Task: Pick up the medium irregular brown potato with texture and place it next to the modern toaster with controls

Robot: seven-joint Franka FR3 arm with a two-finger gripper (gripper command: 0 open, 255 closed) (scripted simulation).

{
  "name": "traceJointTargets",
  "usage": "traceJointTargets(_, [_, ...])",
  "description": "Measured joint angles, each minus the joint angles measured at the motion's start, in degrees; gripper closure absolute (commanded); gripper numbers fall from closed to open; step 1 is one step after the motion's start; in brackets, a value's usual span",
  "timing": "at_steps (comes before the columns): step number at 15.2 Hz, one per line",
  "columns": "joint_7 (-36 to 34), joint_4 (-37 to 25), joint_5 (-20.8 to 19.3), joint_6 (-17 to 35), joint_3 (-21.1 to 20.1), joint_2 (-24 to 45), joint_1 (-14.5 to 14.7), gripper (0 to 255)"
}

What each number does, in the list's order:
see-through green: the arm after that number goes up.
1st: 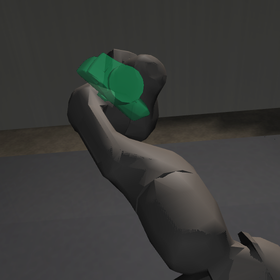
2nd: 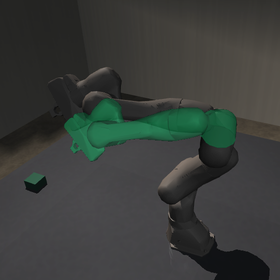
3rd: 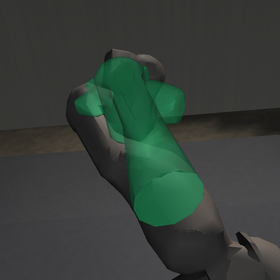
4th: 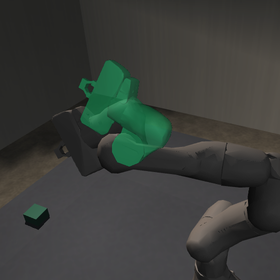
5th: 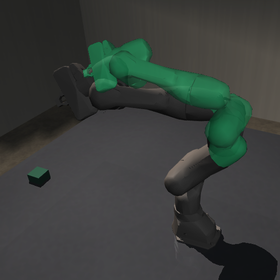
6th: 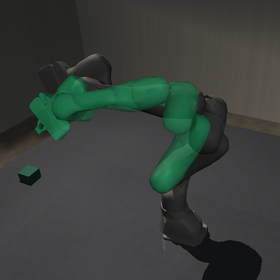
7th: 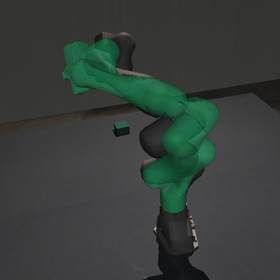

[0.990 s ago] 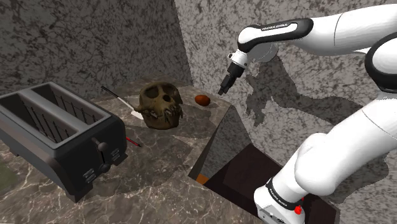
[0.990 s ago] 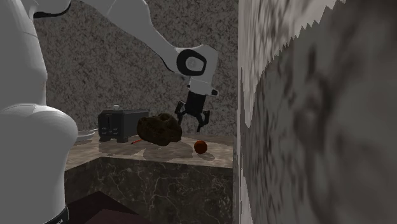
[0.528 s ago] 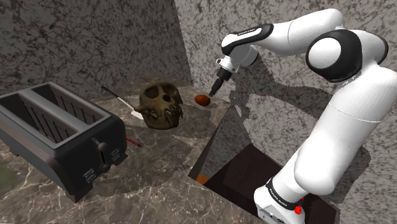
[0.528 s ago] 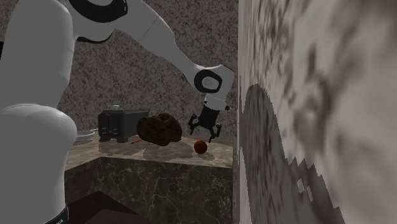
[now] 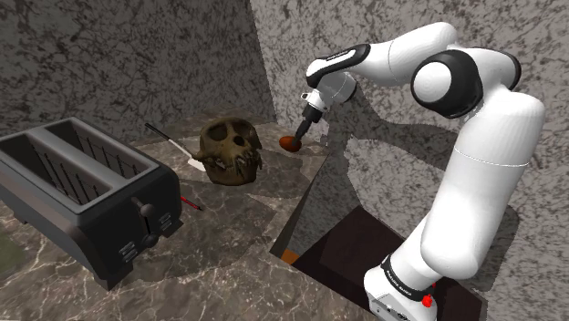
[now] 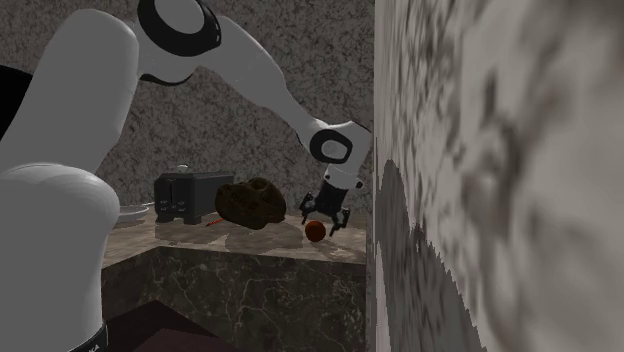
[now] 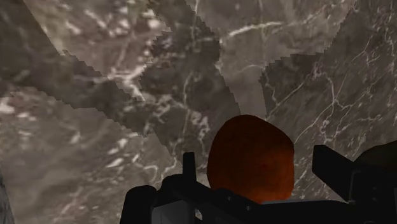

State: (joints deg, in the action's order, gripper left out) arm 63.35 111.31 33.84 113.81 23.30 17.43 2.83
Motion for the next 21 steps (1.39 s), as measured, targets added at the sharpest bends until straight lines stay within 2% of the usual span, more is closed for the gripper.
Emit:
traceJointTargets(8, [0.5,1.0,0.8,1.6,-0.4,0.6,0.3,0])
traceJointTargets(9, [0.5,1.0,0.8,1.6,-0.4,0.6,0.3,255])
traceJointTargets(21, [0.1,0.7,0.4,1.0,-0.3,0.1,0.3,255])
